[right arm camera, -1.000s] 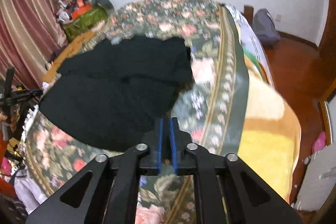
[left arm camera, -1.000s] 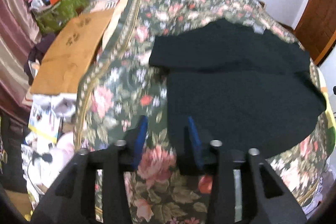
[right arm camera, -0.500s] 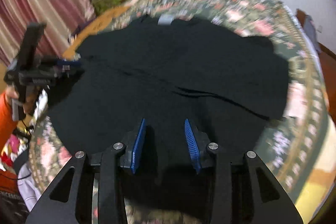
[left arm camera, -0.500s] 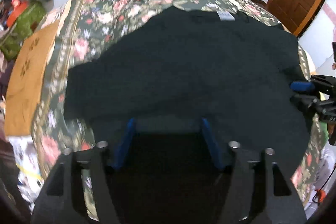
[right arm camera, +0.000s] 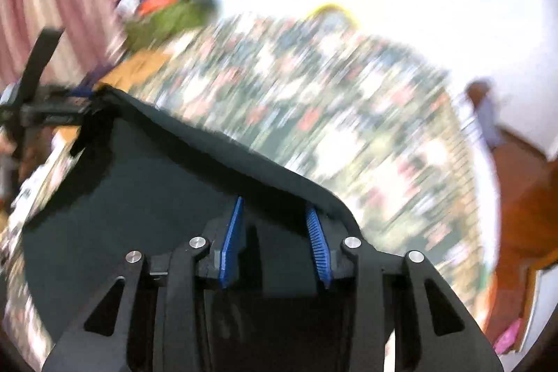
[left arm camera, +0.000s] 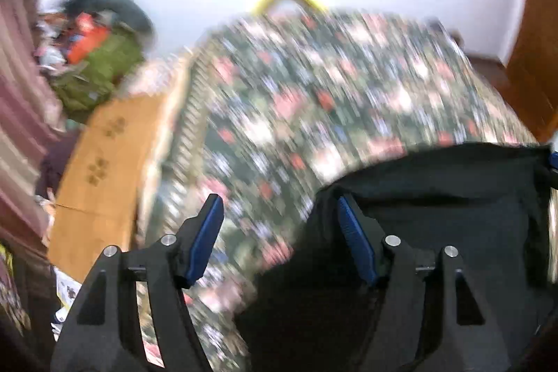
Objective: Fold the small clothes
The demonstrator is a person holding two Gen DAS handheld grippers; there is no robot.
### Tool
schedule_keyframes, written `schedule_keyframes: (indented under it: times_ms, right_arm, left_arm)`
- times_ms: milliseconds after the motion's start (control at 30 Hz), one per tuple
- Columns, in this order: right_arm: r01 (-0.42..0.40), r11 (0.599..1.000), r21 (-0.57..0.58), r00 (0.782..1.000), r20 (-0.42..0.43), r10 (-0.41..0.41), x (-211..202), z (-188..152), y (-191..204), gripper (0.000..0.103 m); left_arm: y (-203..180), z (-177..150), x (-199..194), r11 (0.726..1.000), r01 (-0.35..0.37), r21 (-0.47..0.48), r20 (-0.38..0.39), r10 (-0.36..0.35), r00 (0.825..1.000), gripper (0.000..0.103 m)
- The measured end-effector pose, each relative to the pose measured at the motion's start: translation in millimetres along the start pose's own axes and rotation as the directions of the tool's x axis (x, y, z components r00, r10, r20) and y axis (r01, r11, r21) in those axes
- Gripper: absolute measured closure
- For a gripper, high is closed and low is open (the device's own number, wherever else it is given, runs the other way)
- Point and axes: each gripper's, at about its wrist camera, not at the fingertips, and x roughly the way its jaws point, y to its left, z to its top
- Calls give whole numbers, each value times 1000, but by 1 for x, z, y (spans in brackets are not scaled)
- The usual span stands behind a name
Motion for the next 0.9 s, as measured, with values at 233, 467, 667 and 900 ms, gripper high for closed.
schedule_keyframes:
  times_ms: [233, 467, 667, 900]
  right_arm:
    - [-2, 997, 74, 1000, 17, 1, -42, -18, -16, 49]
    - [-4, 989, 147, 997, -78, 16, -66, -72, -31, 36]
    - [-7, 962, 274, 987, -152, 51, -84, -134, -31, 36]
    - [-43, 918, 394, 973, -192, 128, -82, -178, -22, 36]
  left_arm:
    - [13, -28, -17, 999, 50, 1, -39, -50, 998, 33]
    - [16, -105, -21, 996, 89, 8, -189, -86, 978, 33]
    - [23, -167, -32, 989, 135, -63, -274, -148, 950, 30]
    - [21, -209, -63, 993, 104, -49, -239, -113, 965, 23]
